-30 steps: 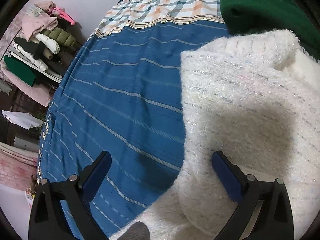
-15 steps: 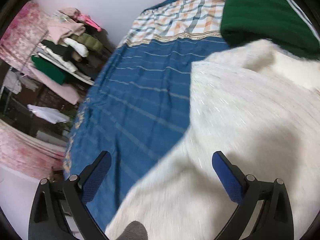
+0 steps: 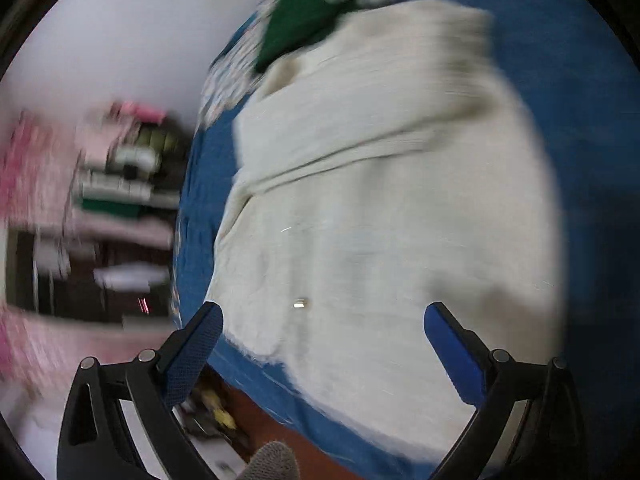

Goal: Fold large clothes

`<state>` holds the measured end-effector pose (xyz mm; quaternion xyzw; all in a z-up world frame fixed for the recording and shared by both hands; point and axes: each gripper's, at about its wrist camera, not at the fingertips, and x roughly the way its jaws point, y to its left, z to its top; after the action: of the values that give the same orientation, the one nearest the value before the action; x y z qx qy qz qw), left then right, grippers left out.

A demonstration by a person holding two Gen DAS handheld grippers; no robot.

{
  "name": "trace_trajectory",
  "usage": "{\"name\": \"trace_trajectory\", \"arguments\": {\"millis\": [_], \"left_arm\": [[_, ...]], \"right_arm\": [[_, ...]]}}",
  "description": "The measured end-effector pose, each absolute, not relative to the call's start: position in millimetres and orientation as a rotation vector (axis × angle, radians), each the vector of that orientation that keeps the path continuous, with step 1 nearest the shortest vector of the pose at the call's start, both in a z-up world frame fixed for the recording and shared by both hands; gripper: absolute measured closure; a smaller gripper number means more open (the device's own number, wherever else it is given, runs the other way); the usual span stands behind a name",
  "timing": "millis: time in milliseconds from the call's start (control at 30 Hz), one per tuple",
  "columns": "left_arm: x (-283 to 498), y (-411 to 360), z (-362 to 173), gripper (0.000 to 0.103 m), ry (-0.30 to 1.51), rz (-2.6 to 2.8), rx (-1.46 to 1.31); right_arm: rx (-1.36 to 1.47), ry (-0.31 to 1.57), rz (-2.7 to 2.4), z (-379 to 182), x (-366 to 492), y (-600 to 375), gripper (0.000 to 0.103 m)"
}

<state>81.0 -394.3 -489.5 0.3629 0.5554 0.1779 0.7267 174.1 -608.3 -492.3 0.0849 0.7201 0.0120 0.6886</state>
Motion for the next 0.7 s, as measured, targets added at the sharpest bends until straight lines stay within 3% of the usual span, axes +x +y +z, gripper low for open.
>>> {"name": "trace_trajectory", "arguments": {"millis": [233,333,500,533,567,600,667,700], "left_arm": [[51.3,-458.7,-553.3,0.000,1.210,0.267,1.030],[66.8,-427.9,-573.7,0.000,1.284,0.353,0.991],[93.8,-362.5,-560.9,0.001,1.270,0.520,0.888],[97.0,-353.2,-556.0,0.009,1.254,0.530,0.875],[99.8,-343.5,-548.8,0.027,1.230,0.527,0.854],[100.8,-338.5,-542.9,0.039,1.223,0.517,0.825],[103.0,-329.5,-529.4,0.078,1.225,0.479,0.736],[104.4,-325.4,-521.6,0.081,1.216,0.468,0.708]], "right_arm": [[0.280,1.658,-0.049,-508.9,160.6,-666.9,0.015],[0.309,1.669,-0.040,-516.5,166.6,-673.9,0.015],[0.338,1.664,0.066,-532.6,194.0,-645.6,0.015],[0.368,1.655,0.121,-539.5,202.5,-637.6,0.015],[0.399,1.641,0.170,-545.6,210.6,-630.0,0.015],[0.442,1.625,0.241,-554.8,223.8,-616.7,0.015],[0.541,1.591,0.345,-567.1,244.5,-597.5,0.015],[0.618,1.553,0.418,-572.4,257.6,-585.0,0.015]]}}
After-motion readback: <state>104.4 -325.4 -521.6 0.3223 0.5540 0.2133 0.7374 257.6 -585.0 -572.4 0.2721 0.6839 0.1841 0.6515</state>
